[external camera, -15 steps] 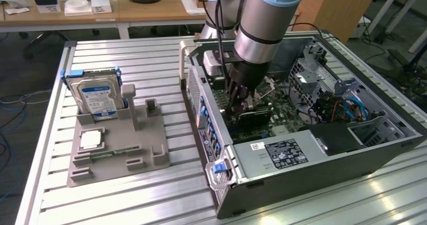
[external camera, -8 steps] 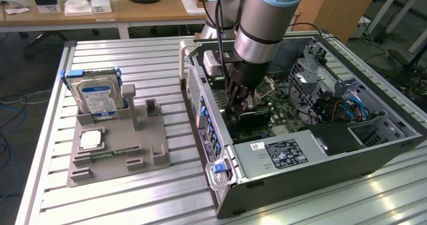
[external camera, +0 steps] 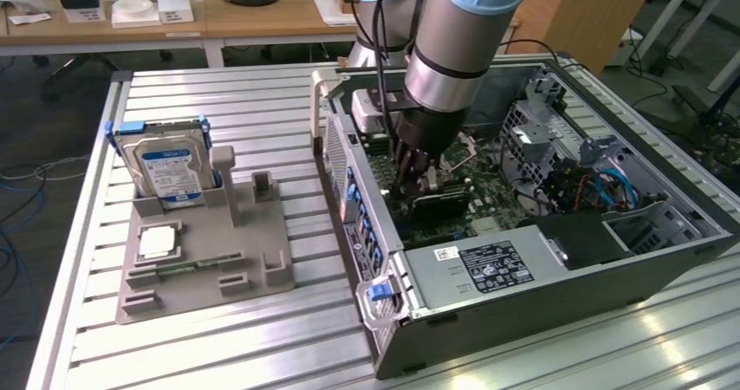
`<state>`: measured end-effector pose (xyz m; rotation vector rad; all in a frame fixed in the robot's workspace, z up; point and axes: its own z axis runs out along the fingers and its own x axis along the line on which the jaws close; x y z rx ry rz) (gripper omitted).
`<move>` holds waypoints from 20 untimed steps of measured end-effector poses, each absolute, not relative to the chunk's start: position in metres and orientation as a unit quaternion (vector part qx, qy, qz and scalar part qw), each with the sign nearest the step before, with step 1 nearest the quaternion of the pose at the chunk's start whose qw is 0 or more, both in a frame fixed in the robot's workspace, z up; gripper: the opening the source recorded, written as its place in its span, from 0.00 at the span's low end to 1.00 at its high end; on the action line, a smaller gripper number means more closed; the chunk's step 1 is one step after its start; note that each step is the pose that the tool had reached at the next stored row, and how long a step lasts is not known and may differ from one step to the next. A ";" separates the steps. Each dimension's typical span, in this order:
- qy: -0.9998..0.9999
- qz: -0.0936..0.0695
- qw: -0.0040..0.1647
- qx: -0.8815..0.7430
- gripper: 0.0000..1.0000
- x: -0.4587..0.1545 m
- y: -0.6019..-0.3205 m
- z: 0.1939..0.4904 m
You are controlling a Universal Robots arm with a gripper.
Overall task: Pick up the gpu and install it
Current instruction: 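Press down on the gpu until it lock into place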
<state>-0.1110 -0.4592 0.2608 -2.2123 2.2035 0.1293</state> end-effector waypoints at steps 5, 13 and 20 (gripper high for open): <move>0.705 0.041 0.009 -0.708 0.11 -0.111 -0.459 0.261; 0.705 0.041 0.009 -0.708 0.11 -0.109 -0.459 0.274; 0.705 0.041 0.009 -0.708 0.11 -0.091 -0.459 0.274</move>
